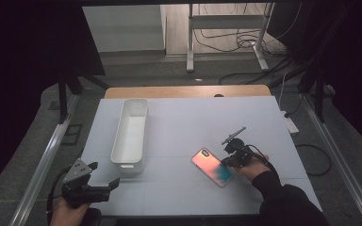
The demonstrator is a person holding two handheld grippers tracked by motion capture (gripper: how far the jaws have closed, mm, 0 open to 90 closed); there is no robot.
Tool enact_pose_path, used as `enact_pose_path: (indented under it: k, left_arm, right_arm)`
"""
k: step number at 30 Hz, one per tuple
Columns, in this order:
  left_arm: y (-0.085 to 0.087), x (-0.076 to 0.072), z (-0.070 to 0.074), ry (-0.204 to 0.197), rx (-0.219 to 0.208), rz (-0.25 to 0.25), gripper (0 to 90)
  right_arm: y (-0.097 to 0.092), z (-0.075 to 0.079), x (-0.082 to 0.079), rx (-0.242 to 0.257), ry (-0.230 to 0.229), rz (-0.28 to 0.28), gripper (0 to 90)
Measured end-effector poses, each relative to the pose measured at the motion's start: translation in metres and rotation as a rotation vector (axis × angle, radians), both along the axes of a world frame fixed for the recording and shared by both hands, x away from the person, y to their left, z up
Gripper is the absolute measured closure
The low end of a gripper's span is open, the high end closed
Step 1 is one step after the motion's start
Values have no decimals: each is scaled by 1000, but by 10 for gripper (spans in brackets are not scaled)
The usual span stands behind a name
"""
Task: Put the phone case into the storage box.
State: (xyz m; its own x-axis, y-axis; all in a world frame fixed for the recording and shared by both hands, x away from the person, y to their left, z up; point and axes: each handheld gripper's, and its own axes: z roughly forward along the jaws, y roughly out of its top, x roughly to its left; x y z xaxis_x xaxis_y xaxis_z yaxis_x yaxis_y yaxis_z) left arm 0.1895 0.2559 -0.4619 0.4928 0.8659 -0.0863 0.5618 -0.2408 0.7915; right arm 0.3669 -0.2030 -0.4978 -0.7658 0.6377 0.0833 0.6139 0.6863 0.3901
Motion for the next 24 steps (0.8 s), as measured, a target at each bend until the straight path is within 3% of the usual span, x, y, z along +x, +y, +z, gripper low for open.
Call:
enact_pose_path:
  k: [9,16,24]
  left_arm:
    - [0,1,0,6,0,10,19]
    - [2,3,0,22,-19,2,37]
    - [0,2,1,26,-15,-6,0]
  right_arm:
    - [-2,1,1,30,25,-29,876]
    - [-5,11,0,99,-11,-46,876]
    - [-7,24,-4,155,-64,-50,877]
